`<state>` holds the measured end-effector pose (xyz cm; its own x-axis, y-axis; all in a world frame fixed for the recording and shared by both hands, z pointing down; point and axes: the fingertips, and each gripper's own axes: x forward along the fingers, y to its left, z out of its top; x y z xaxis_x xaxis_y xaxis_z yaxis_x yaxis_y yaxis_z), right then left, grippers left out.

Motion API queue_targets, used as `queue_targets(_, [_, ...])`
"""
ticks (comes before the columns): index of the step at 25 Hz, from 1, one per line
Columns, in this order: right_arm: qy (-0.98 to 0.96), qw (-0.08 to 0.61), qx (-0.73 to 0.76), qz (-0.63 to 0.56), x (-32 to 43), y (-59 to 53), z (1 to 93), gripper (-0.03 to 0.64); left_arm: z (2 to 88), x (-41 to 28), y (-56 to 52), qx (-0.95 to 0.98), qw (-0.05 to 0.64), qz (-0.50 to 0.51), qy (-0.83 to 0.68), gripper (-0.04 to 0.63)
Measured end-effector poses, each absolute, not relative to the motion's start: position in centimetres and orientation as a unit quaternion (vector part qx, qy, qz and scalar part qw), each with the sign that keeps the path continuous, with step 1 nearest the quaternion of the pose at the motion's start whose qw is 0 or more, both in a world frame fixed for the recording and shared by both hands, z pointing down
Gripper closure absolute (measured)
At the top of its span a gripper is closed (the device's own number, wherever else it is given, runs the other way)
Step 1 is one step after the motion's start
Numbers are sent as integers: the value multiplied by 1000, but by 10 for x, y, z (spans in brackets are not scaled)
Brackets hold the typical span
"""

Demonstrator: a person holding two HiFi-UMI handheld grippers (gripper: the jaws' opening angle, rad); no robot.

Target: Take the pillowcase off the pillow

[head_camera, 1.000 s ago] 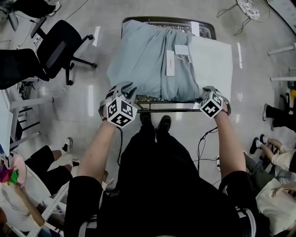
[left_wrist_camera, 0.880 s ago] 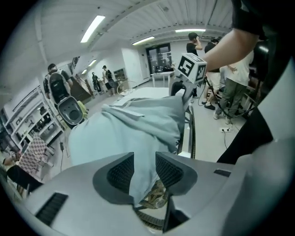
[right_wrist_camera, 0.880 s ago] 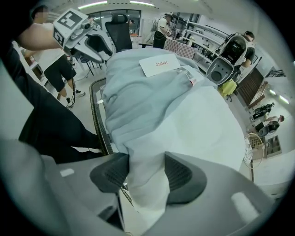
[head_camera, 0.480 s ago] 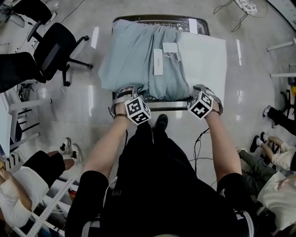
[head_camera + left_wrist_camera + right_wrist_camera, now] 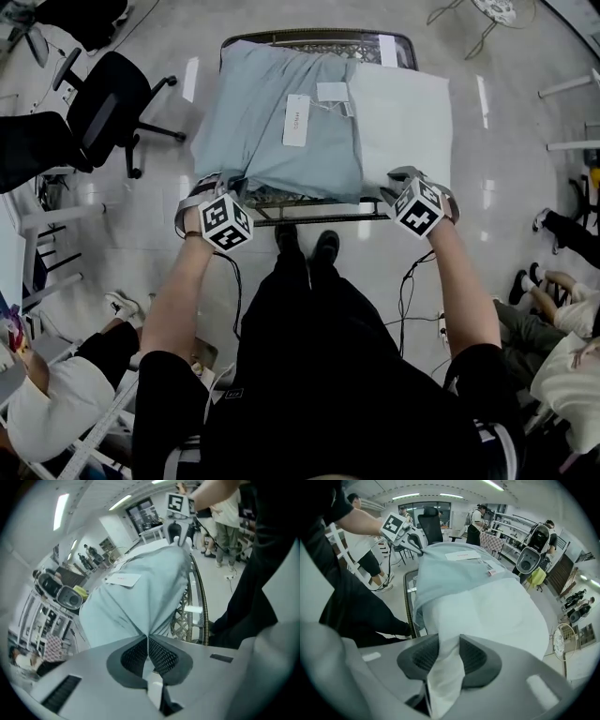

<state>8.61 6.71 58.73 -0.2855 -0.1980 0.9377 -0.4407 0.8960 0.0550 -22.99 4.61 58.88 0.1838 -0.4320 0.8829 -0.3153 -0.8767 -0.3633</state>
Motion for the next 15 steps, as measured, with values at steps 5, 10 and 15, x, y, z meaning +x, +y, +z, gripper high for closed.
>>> queue_targets(5, [-781, 590, 194, 64, 82, 73, 597, 446, 586, -229, 52, -771, 36, -582, 255, 578])
queue_targets(10, [-780, 598, 184, -25, 54, 79, 600, 340, 581, -153, 67, -786, 151, -558, 220, 470])
queue_targets(15, [-748, 642, 158, -51, 31, 82, 649, 260, 622, -146, 58, -768, 140, -594, 192, 457])
